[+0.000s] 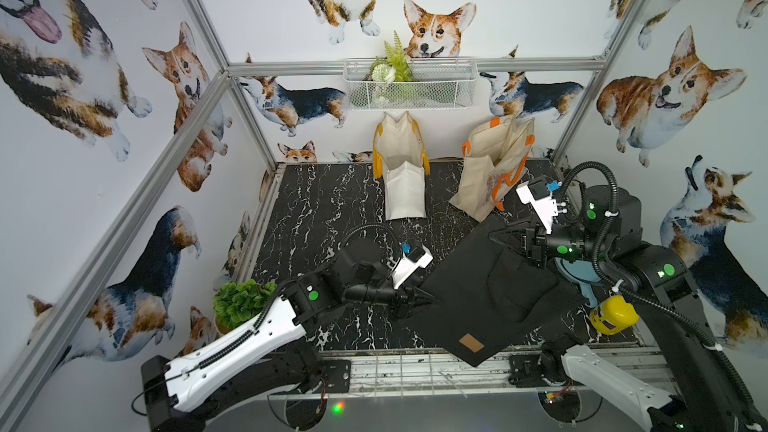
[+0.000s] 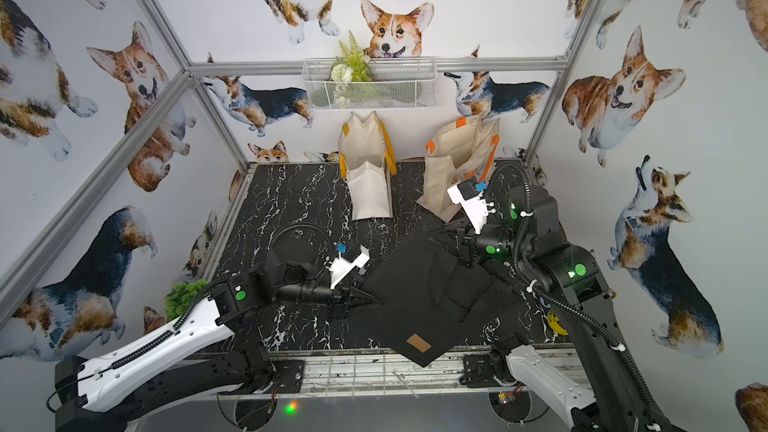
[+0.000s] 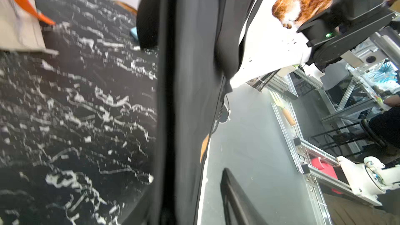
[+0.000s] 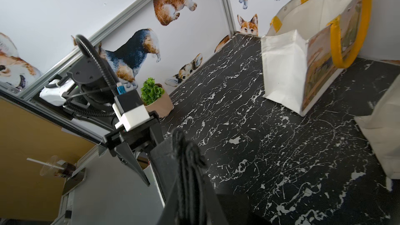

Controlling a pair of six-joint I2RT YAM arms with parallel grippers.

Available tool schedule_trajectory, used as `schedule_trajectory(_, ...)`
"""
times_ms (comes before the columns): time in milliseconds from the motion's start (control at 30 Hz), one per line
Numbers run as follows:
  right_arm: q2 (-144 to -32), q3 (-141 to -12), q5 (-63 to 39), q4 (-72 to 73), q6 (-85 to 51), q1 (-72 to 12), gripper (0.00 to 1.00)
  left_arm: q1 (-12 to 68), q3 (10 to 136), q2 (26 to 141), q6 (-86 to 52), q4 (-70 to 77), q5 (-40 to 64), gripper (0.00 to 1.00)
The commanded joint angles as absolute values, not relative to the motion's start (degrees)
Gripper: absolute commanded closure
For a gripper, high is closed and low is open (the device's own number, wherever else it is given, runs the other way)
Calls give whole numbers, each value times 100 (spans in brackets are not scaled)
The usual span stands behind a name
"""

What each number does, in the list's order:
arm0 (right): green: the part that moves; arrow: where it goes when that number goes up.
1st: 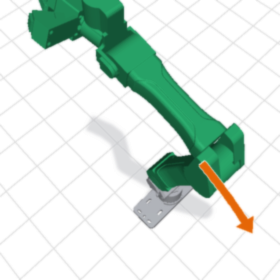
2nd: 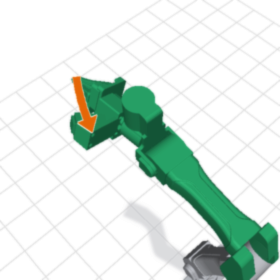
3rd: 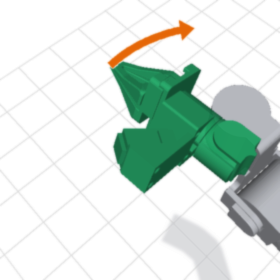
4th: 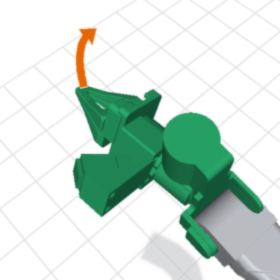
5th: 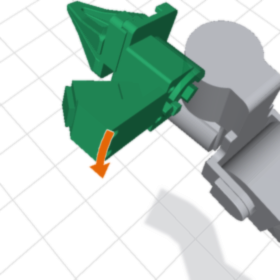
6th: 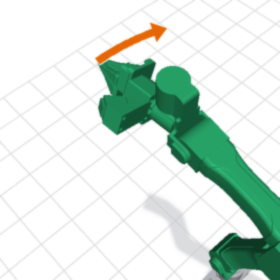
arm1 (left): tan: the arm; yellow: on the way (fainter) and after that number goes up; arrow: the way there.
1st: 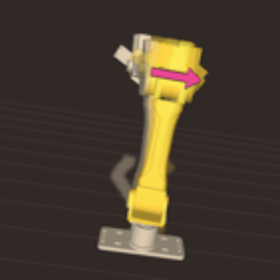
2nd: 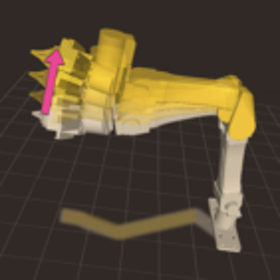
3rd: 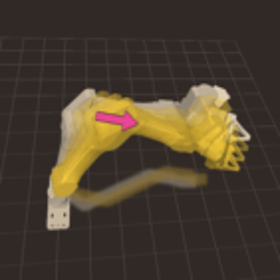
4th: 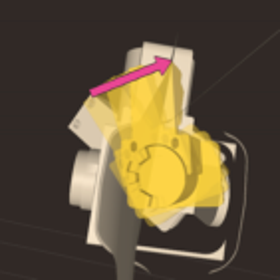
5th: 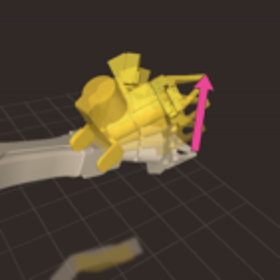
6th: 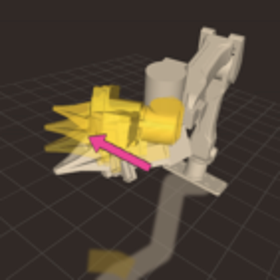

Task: Put away the canvas bag
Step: Press the canvas bag.

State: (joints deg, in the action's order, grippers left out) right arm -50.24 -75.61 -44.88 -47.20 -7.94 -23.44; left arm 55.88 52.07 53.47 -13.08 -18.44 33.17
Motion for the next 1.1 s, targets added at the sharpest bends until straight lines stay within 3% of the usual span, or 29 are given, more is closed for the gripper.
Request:
schedule_trajectory(0, -4877, -7273, -5005, -4576, -917, -2544, 100, 5547, 5790, 5820, -874, -1833, 3709, 55)
schedule_trajectory(233, -4888, -6848, -4763, -3810, -1576, -3478, 100, 5500, 6393, 6850, -862, -1319, 4634, 62)
schedule_trajectory(500, -5339, -6882, -4591, -3327, -1845, -3908, 100, 5460, 6547, 7267, -1056, -851, 5034, 61)
schedule_trajectory(533, -5393, -6884, -4528, -3300, -1852, -3991, 100, 5454, 6563, 7275, -1068, -816, 5089, 65)
schedule_trajectory(567, -5474, -6883, -4410, -3293, -1847, -4135, 100, 5436, 6589, 7290, -1077, -787, 5191, 88)
schedule_trajectory(600, -5526, -6895, -4305, -3299, -1842, -4246, 100, 5419, 6619, 7308, -1067, -798, 5265, 100)
schedule_trajectory(733, -5686, -6894, -3847, -3381, -1889, -4525, 100, 5321, 6532, 7119, -919, -844, 5394, 100)
schedule_trajectory(800, -5623, -6907, -3522, -3489, -1885, -4509, 69, 5237, 6378, 6891, -665, -988, 5370, 100)
schedule_trajectory(833, -5515, -6904, -3239, -3590, -1777, -4485, 49, 5148, 6274, 6727, -475, -1144, 5341, 100)
schedule_trajectory(900, -5221, -6908, -2656, -3813, -1546, -4409, 26, 4881, 6042, 6403, -267, -1342, 5323, 100)
schedule_trajectory(1067, -4211, -6575, -1960, -4257, -1116, -3798, 9, 3815, 5629, 5842, -422, -1352, 5974, 100)
